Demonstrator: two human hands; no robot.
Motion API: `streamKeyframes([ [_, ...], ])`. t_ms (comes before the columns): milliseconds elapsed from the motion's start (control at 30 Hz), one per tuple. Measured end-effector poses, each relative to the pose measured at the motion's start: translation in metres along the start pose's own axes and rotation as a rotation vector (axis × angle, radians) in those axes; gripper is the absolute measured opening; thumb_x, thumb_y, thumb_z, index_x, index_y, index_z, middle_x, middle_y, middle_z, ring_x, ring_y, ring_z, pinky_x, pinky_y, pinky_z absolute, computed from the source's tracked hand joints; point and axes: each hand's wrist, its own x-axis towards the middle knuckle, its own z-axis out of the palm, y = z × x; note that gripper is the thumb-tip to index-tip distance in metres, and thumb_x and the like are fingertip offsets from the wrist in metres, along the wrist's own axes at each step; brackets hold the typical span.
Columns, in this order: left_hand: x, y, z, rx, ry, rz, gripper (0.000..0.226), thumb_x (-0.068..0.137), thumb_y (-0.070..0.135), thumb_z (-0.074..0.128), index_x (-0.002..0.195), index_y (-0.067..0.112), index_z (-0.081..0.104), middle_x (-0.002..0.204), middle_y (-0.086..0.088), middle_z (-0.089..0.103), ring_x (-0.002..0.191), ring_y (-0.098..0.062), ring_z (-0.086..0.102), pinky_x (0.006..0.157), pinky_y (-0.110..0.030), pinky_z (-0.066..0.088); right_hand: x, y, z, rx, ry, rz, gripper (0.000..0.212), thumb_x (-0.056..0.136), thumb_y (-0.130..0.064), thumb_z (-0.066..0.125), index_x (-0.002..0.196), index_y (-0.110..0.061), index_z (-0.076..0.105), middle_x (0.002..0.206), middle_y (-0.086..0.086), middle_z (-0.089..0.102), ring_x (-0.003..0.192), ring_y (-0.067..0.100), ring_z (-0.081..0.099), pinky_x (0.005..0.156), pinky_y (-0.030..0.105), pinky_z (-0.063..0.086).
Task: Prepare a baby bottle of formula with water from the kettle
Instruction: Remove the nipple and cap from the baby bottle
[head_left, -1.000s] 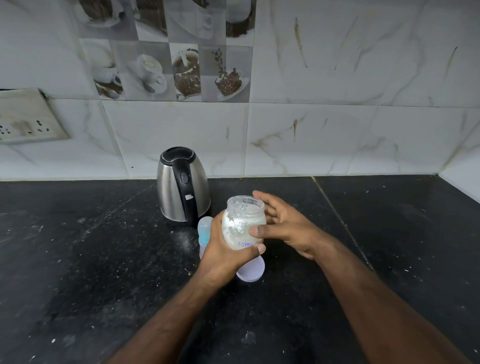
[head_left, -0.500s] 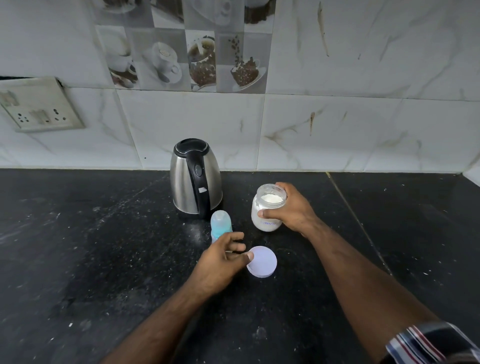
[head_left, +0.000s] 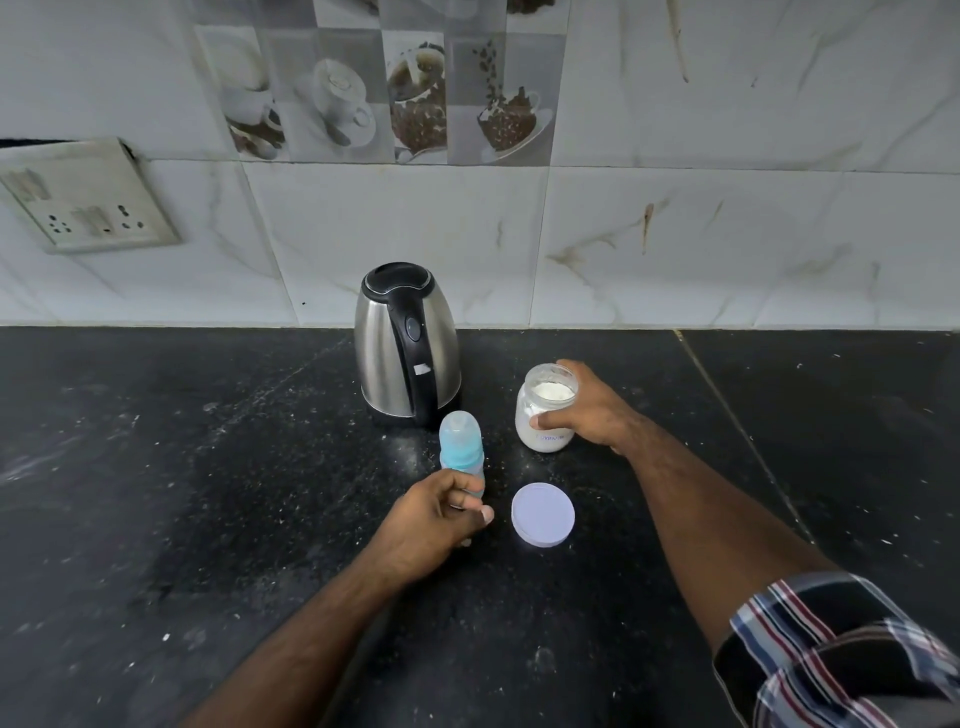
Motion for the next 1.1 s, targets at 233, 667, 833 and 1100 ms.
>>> streamKeyframes([
  [233,0.007,-0.014,-0.020,0.079,0.091,-0.064,0.028,0.084,0.021,0.085,0.098,0.011,0.063,0.080,-0.003,0.064,0.070,-0.012,0.064,0.076,-0.043,0.063,-0.028,-0.016,-0.016,0.044,0.277,-0.034,0.087,0.066,-0.035,0.095,0.140,-0.018,0.052,0.139,0.006,0.057,0.120,0.018,0.057,0.108,0.041,0.047],
  [667,0.027,-0.009,-0.011,0.078,0.188,0.012,0.095,0.051,0.051,0.091,0.133,0.031,0.047,0.131,0.002,0.059,0.116,-0.017,0.063,0.099,-0.044,0.057,-0.096,0.031,0.024,-0.713,-0.024,-0.081,0.055,0.086,-0.040,0.067,0.140,-0.032,0.058,0.140,-0.005,0.055,0.127,0.022,0.046,0.105,0.038,0.041],
  [833,0.028,-0.008,-0.008,0.084,0.197,0.005,0.084,0.070,0.035,0.093,0.141,0.025,0.048,0.133,0.006,0.061,0.118,-0.016,0.062,0.105,-0.044,0.052,-0.088,0.025,0.008,-0.517,0.093,-0.092,0.043,0.088,-0.031,0.071,0.130,-0.025,0.067,0.131,-0.001,0.065,0.122,0.022,0.057,0.103,0.036,0.046],
  [1100,0.025,-0.004,-0.002,0.138,0.219,0.066,0.062,0.067,0.060,0.076,0.120,0.031,0.060,0.105,0.011,0.073,0.101,-0.014,0.070,0.090,-0.049,0.059,-0.089,-0.077,0.060,-0.236,-0.125,-0.324,0.069,0.083,-0.055,0.073,0.145,-0.034,0.051,0.136,-0.003,0.058,0.116,0.013,0.058,0.100,0.033,0.048],
])
